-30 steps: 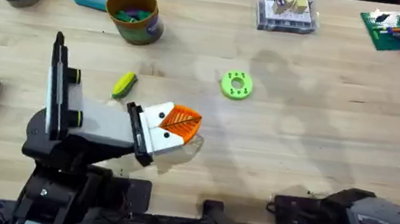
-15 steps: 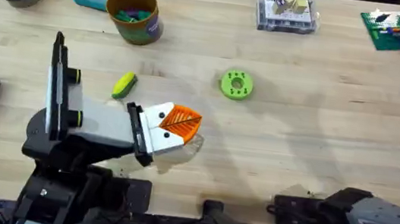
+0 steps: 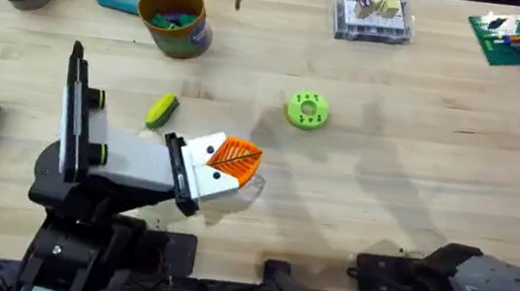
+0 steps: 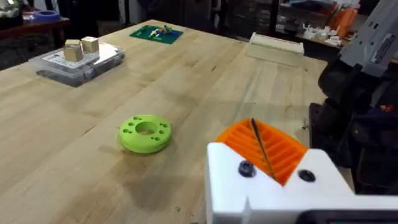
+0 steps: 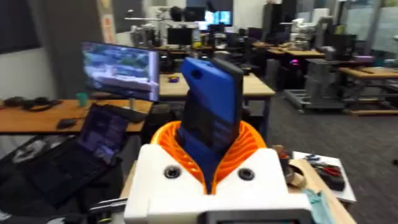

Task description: Pick up the gripper from the table and insert it into the empty holder that is missing its gripper. Then pick up a screw, insert it into the mounting hole, and use the screwdriver to tighten it. Finally, clean up the table by picking up the vegetable and placing it into the bucket.

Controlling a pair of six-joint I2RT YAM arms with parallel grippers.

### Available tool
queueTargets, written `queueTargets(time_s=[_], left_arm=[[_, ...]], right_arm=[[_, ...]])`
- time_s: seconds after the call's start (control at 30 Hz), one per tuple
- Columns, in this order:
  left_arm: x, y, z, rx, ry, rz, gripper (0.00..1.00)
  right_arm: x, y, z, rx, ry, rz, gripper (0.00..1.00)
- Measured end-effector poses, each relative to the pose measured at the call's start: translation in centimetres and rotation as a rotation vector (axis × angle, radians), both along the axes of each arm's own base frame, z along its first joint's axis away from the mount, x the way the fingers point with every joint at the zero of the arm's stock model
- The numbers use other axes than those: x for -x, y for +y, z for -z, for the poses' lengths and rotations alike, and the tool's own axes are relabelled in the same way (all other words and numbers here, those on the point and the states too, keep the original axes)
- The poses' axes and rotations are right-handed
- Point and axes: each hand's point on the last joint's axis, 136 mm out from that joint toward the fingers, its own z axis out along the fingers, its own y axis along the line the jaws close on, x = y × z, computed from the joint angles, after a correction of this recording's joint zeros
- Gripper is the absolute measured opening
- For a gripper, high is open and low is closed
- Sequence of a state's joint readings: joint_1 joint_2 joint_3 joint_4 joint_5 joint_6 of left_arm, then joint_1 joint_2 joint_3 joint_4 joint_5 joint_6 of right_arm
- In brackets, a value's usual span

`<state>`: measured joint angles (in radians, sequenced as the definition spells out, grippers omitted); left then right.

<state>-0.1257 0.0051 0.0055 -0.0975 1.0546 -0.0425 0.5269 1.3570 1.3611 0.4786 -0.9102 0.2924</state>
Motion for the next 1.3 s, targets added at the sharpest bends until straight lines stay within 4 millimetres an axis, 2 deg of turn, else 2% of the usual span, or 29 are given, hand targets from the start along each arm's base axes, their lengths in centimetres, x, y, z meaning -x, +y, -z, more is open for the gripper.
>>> queueTargets(time_s=[0.37, 0.6, 0.9, 1.3], left_arm=[[0.0, 0.0, 0.0, 0.0, 0.0, 0.0, 0.009], [0.0, 0.0, 0.0, 0.0, 0.0, 0.0, 0.009], [0.0, 0.0, 0.0, 0.0, 0.0, 0.0, 0.009], [0.0, 0.0, 0.0, 0.0, 0.0, 0.0, 0.009]], right_arm=[[1.4, 1.5, 1.2, 0.03, 0.018, -0.093, 0.026], [1.8, 1.6, 1.3, 0.038, 0.014, -0.116, 0.026], [3.5, 2.2, 1.7, 0.052, -0.01, -0.19, 0.026], [5.3, 3.0, 4.5, 0.035, -0.048, -0.243, 0.026]])
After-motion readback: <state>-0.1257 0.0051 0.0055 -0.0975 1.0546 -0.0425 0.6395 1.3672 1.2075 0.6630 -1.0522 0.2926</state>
